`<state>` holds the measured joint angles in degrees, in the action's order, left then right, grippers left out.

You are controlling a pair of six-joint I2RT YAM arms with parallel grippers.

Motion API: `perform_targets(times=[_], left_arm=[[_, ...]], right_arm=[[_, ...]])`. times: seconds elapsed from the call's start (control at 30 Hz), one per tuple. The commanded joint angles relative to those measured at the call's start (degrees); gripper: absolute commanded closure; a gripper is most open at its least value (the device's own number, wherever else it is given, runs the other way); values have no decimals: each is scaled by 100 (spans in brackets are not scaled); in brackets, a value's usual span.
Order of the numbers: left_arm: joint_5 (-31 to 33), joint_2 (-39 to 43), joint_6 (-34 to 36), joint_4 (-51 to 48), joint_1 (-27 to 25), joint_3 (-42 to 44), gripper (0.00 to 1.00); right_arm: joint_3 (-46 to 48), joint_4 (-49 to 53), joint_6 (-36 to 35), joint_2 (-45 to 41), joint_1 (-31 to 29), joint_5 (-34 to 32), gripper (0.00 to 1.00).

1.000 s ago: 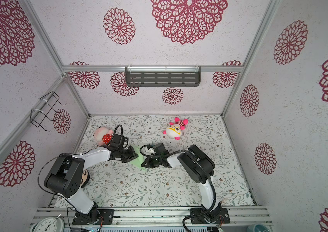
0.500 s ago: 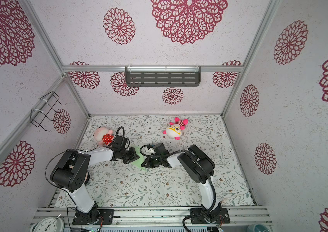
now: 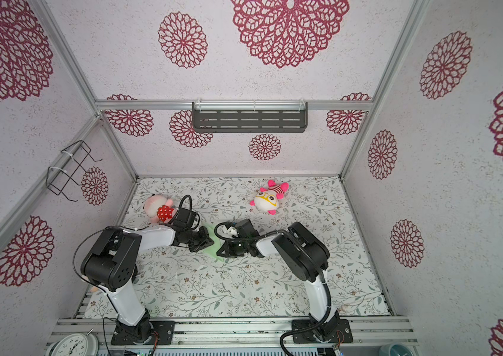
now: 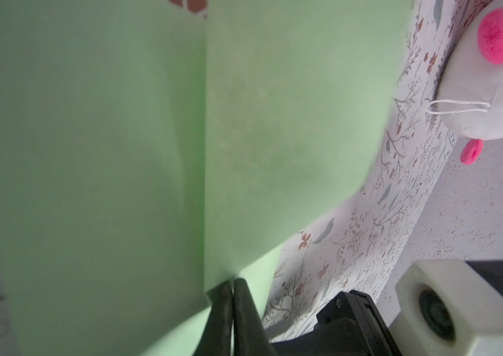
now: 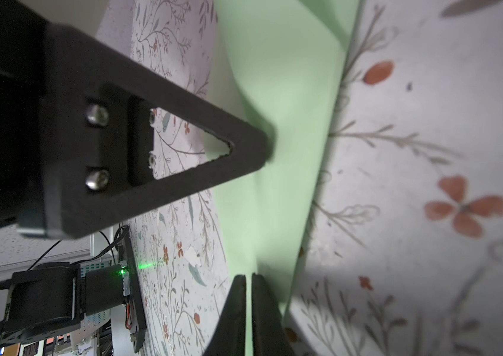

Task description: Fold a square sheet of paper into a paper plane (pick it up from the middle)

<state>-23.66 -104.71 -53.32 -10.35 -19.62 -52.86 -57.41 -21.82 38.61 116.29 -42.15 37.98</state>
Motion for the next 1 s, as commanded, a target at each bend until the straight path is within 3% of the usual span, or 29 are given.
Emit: perform_targets(times=[0.0,0.17,0.63,0.97], left_arm=[[389,-232,76,-432,-16,-31,92],[532,-280,59,-572,-17,73,93],[599,-347,42,-588,-31,171,95],[775,-414,-77,-778,-7,213,97]], right_arm=[[151,182,1,-206,49,46,88],[-1,384,-146,-561,49,78,88],[-801,1212,-596,94,40,-387,89],[-511,1767,-1065,-74,-69,-426,90]])
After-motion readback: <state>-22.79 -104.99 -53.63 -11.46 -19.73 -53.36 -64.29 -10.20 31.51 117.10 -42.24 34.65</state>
